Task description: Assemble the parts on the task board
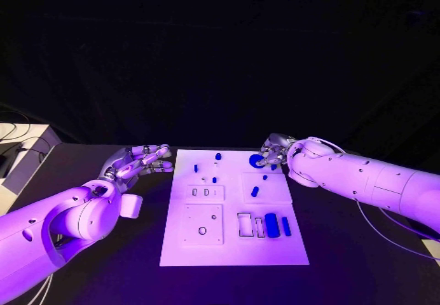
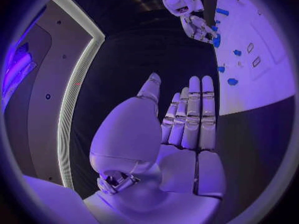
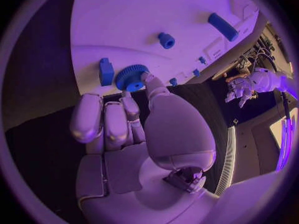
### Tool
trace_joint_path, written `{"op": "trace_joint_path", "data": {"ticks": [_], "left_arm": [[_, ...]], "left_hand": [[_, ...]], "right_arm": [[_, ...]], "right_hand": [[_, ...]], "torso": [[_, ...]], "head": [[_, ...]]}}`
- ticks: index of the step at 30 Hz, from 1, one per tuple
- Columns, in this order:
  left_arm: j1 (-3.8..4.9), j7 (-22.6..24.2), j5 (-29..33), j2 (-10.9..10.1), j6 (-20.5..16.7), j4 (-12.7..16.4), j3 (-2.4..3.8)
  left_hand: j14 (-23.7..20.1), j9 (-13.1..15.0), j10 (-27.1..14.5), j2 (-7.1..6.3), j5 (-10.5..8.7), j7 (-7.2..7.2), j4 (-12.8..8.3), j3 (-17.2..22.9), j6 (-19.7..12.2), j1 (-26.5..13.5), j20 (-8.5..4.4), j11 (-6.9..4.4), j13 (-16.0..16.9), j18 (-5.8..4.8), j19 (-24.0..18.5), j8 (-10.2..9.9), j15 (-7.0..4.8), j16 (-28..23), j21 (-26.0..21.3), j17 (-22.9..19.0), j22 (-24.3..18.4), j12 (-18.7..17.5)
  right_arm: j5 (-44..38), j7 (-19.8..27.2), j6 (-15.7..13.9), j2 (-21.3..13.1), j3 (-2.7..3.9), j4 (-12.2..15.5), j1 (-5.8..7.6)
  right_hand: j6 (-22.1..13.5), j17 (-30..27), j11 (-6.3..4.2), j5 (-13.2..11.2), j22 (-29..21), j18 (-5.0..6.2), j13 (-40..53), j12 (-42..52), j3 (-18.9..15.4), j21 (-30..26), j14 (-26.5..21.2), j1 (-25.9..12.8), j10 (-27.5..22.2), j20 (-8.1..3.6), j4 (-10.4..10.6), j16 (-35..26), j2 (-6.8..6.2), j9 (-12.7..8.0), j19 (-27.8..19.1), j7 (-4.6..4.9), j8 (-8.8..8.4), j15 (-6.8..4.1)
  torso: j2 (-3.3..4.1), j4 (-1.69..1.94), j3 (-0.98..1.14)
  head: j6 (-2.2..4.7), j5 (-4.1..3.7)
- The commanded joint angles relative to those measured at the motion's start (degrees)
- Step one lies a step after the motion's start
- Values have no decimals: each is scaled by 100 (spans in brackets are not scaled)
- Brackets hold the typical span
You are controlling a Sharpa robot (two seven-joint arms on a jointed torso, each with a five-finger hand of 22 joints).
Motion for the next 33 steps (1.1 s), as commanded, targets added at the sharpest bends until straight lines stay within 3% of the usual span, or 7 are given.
{"op": "trace_joint_path", "data": {"ticks": [1, 3, 10, 14, 22, 28, 33], "left_arm": [[3, 23, -8, 6, 85, 9, 5], [3, 23, -8, 6, 84, 9, 5], [3, 22, 2, 6, 90, 5, 5], [3, 17, 31, 8, 93, -1, 5], [2, 2, 20, 6, 93, -2, 4], [2, 2, 17, -4, 90, 10, 4], [2, 3, 17, -3, 91, 23, 4]], "left_hand": [[-47, -7, -47, -22, -15, -14, 8, 17, -43, 32, 0, 9, -2, -10, -32, -12, 13, 28, 29, -5, -6, 25], [-47, -7, -47, -22, -15, -14, 8, 17, -43, 32, 0, 9, -2, -10, -32, -12, 13, 28, 29, -5, -6, 25], [-45, -7, -51, -14, -13, -15, 9, 27, -49, 42, 0, 9, -3, -9, -32, -11, 12, 28, 39, -7, -21, 24], [-45, -7, -51, -14, -13, -15, 9, 27, -49, 42, 0, 9, -3, -9, -32, -11, 12, 28, 39, -7, -21, 24], [-47, -7, -51, -4, -13, -18, 1, 34, -52, 55, 0, 8, -3, -9, -34, -12, 11, 27, 43, -7, -25, 25], [-46, -7, -55, -1, -15, -18, -6, 35, -54, 61, -1, 9, -3, -9, -34, -12, 12, 27, 47, -8, -26, 24], [-46, -7, -55, -1, -15, -18, -6, 35, -54, 61, -1, 9, -3, -9, -34, -12, 12, 27, 47, -8, -26, 24]], "right_arm": [[-120, -41, 13, 10, -13, 15, -24], [-139, -59, -108, 11, -13, 22, -24], [-195, -45, -560, 7, -13, 104, -24], [-242, -41, -759, 0, -12, 206, -23], [-509, -18, -1248, -99, 3, 693, 8], [-866, -25, -1334, -85, 9, 1080, 35], [-1203, -60, -1307, 106, -5, 1170, 35]], "right_hand": [[156, 13, -43, -8, 814, 97, 20, 43, 288, 25, 32, -17, 66, 6, -164, 14, 164, -4, 339, -36, -7, -36], [258, 10, -72, -27, 815, 88, 34, 46, 422, 32, 34, -78, 90, -12, -237, 4, 278, -5, 338, -76, -12, -57], [471, 29, -129, 52, 819, 55, 113, 67, 604, 65, 46, -264, 194, -68, -430, -14, 369, -6, 340, -153, -9, -105], [514, 32, -140, -208, 818, 52, 120, 55, 546, 60, 45, -369, 209, -72, -343, -20, 394, -1, 338, -180, -2, -112], [524, 63, -145, -179, 820, 39, 134, -7, 503, 65, 52, -300, 207, -86, -310, -25, 368, -3, 337, -182, -4, -119], [521, 83, -144, -203, 826, 35, 141, -14, 492, 87, 53, -309, 212, -84, -299, -18, 348, -3, 339, -181, -4, -116], [506, 89, -139, -225, 827, 34, 142, -19, 480, 93, 53, -321, 213, -83, -286, -17, 331, -6, 338, -174, -10, -114]], "torso": [[1, 0, 1], [2, -1, 2], [1, -3, 3], [6, 0, 9], [-5, 6, -1], [0, -9, 0], [11, -6, 2]], "head": [[-4, 7], [-1, 6], [-22, 29], [-7, 37], [5, 72], [6, 96], [7, 106]]}}
